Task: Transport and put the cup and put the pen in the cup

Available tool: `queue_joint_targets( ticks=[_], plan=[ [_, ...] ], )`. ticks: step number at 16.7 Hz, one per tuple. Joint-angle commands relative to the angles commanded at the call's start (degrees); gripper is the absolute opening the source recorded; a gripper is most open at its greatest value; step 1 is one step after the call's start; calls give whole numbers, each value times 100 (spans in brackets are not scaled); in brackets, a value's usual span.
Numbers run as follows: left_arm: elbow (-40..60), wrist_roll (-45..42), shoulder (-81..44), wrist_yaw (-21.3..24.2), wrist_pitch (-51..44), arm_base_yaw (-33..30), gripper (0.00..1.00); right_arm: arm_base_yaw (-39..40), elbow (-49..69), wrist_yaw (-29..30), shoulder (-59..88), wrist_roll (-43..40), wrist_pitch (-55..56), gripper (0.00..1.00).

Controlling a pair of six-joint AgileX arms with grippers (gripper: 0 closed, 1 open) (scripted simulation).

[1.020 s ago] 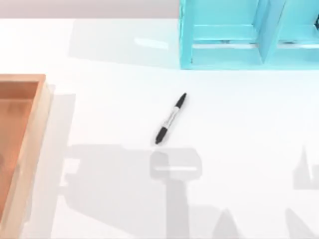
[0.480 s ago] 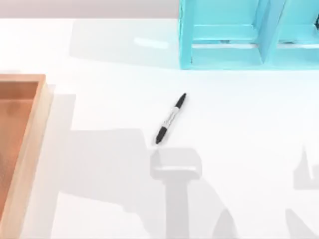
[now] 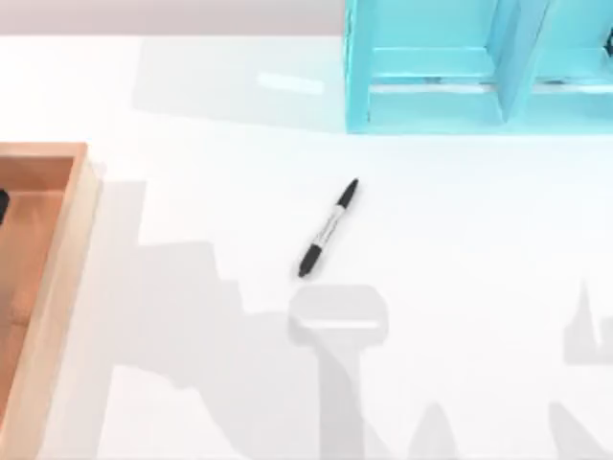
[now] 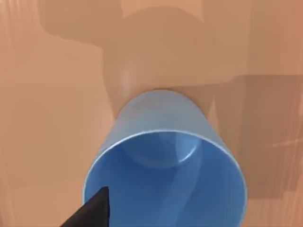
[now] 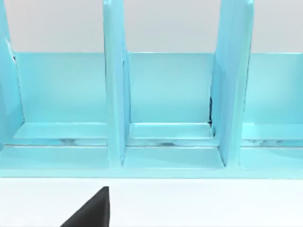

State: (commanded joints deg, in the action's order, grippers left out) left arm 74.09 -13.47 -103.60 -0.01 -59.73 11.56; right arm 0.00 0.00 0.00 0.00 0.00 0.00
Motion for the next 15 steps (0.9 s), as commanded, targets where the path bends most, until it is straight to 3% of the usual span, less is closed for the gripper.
queue_joint_targets(
  ticks=[4,9,15],
  plan=[
    [-657,-21,-237,0,851,21,100,0,0,0,0,0,0,100],
    [-719,-22,-262,1,923,19,100,0,0,0,0,0,0,100],
    [-719,-22,-262,1,923,19,55,0,0,0,0,0,0,100]
  ],
)
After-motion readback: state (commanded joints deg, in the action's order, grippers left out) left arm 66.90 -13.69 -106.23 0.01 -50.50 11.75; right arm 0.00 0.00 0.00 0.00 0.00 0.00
